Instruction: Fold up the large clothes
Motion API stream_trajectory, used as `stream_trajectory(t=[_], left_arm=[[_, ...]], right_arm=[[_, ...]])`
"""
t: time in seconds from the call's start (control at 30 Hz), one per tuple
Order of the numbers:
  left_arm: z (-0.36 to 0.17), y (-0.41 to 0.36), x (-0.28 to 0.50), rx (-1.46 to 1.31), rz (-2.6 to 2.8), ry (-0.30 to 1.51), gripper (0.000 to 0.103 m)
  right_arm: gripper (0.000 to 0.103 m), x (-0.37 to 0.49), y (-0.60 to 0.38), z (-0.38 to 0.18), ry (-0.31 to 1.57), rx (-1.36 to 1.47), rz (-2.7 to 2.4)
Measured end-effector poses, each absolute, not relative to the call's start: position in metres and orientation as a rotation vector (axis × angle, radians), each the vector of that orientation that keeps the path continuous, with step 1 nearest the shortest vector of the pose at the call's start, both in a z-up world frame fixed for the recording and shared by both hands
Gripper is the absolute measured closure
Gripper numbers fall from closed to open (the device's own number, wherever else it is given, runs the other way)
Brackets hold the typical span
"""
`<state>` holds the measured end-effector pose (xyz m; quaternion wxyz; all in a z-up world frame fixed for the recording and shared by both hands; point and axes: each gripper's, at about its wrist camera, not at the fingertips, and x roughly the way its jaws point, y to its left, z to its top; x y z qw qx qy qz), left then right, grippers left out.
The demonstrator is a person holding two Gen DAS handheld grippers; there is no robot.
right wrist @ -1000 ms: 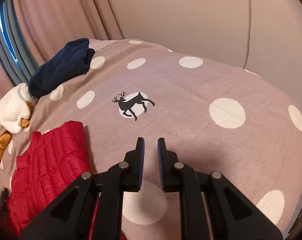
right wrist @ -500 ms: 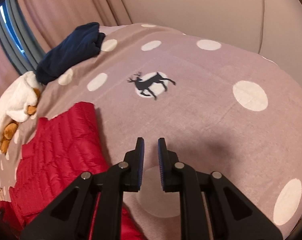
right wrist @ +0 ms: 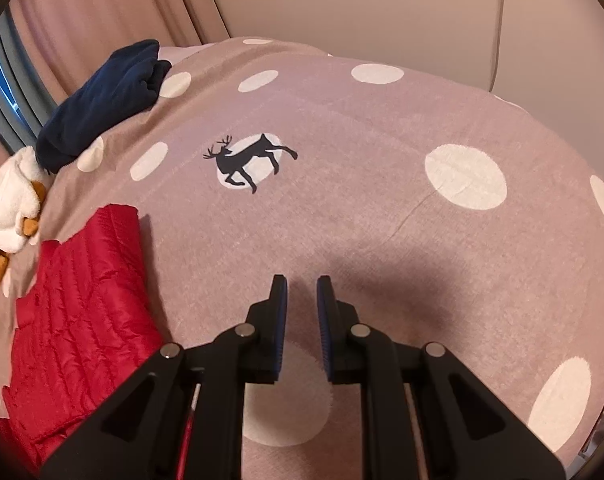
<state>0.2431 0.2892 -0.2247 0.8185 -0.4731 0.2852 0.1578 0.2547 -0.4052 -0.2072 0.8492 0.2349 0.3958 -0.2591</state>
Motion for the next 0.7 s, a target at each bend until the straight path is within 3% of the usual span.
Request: stream_trajectory(t=[0.03,0.1,0.17,0.27,0.37,0.47,0.7], left_arm=[[-0.226,0.292,0.247,-1.029,0.324,0.594,0.025],[-0.226,0.297,0.249,-1.036,0.354,0.577,0.039],[-0.219,0.297,0.252,-0.928,0.495,0.617,0.076],[-0.197,0.269,0.264,-0.619,0.617,0.637,0.086],[-0.172,0.22,0.275,-0.381,0.622,0.592,0.086],[-0.147,0.172,0.282,-0.331,0.552,0.552,0.086],[-0.108,0.014,0.302,0.039,0.37,0.47,0.086]], right_arm=[[0.087,0.256,-0.405,-0.208,0.838,0.482,-0.555],[0.087,0.258,-0.405,-0.21,0.848,0.452,-0.575],[0.087,0.259,-0.405,-0.212,0.853,0.448,-0.574],[0.087,0.261,-0.405,-0.215,0.862,0.443,-0.571],[0.091,0.267,-0.388,-0.211,0.85,0.354,-0.515],[0.099,0.273,-0.368,-0.205,0.833,0.297,-0.454],[0.094,0.253,-0.399,-0.19,0.811,0.249,-0.671]])
